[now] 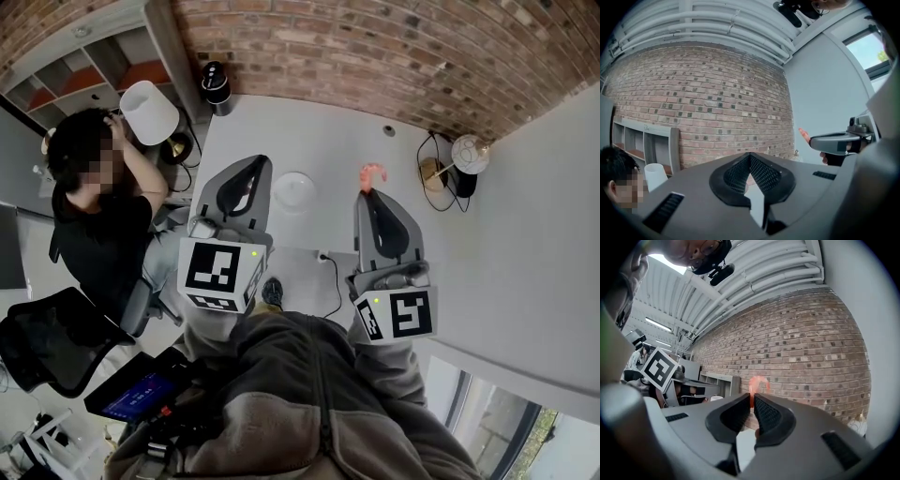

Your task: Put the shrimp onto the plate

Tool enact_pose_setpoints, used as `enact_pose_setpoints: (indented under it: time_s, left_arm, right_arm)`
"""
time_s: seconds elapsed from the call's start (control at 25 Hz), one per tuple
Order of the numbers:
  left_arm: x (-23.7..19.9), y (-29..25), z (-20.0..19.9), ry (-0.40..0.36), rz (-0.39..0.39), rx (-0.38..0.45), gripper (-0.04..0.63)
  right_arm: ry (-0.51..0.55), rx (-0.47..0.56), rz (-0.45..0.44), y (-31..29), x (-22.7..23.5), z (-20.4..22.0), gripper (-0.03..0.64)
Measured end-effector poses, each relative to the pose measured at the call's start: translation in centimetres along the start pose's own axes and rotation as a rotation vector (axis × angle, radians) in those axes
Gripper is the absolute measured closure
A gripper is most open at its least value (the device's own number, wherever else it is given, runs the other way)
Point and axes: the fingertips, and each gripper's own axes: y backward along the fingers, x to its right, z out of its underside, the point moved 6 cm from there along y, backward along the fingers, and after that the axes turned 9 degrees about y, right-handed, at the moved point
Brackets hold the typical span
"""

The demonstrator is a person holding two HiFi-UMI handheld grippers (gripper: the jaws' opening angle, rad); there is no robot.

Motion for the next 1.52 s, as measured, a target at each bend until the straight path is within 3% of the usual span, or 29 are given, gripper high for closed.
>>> enact_pose_setpoints:
  time_s: [0.48, 1.04, 1.52]
  left_arm:
    - [-1.3, -2.9, 2.4, 0.045, 0.022, -0.087, 0.591]
    - [-3.0, -5.0, 3.0, -0.005, -0.124, -0.138, 0.591]
    - [-4.2, -6.2, 10.0, 0.062, -0.176, -0.276, 0.591]
  right_arm:
    - [-0.024, -0.060, 0.021, -1.7, 0.8, 1.6, 0.592]
    - [-0.112, -0.037, -0.091, -5.6, 3.0, 4.2, 0.592]
    - [-0.195, -0.175, -0.164, -7.0, 2.1, 10.9, 0.592]
